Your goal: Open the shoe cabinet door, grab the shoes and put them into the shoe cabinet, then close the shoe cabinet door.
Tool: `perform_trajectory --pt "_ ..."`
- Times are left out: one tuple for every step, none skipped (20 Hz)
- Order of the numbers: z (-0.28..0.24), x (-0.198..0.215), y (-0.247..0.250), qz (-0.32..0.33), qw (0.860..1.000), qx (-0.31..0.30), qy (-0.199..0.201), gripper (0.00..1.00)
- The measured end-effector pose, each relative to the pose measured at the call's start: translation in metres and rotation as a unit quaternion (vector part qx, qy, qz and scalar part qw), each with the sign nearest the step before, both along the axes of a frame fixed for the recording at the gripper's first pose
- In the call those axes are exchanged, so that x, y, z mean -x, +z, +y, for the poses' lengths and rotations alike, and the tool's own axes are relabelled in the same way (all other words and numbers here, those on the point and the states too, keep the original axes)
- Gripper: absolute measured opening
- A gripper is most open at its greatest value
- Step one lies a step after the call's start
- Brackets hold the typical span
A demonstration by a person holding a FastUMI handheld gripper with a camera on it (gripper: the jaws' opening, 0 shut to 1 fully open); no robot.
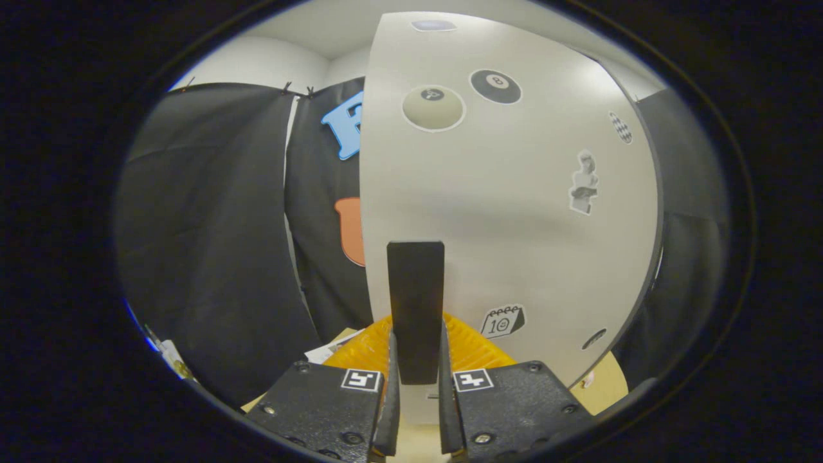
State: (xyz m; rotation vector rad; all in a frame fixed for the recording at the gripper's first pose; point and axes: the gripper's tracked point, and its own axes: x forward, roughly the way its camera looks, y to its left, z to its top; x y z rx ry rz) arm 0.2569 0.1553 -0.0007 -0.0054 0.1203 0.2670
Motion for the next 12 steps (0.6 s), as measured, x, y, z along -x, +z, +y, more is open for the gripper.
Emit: perform_trajectory --pt "-0.006 0.015 -0.001 0.002 1.0 -0.002 0.003 0.28" --pt "-0.012 0.027 -0.002 0.001 1.0 -0.003 0.004 0.28" --pt "-0.018 0.037 -0.004 0.001 1.0 -0.002 0.004 0.27" --pt "-0.024 0.048 -0.004 0.001 1.0 -0.002 0.002 0.27" --pt "-0.03 0.058 -0.006 -0.001 1.0 -0.002 0.0 0.27" --pt "-0.038 0.068 -0.006 -0.001 1.0 -0.003 -0.003 0.27" --pt "-0.046 0.077 -0.007 -0.003 1.0 -0.004 -0.007 0.27" --pt "-0.053 0.088 -0.008 -0.004 1.0 -0.002 -0.01 0.27" --pt "-0.062 0.098 -0.01 -0.005 1.0 -0.003 -0.015 0.27" --pt "-0.069 0.106 -0.009 -0.006 1.0 -0.004 -0.019 0.27" --pt "-0.076 0.113 -0.009 -0.006 1.0 -0.006 -0.023 0.27" --pt "-0.085 0.121 -0.01 -0.006 1.0 -0.006 -0.029 0.27"
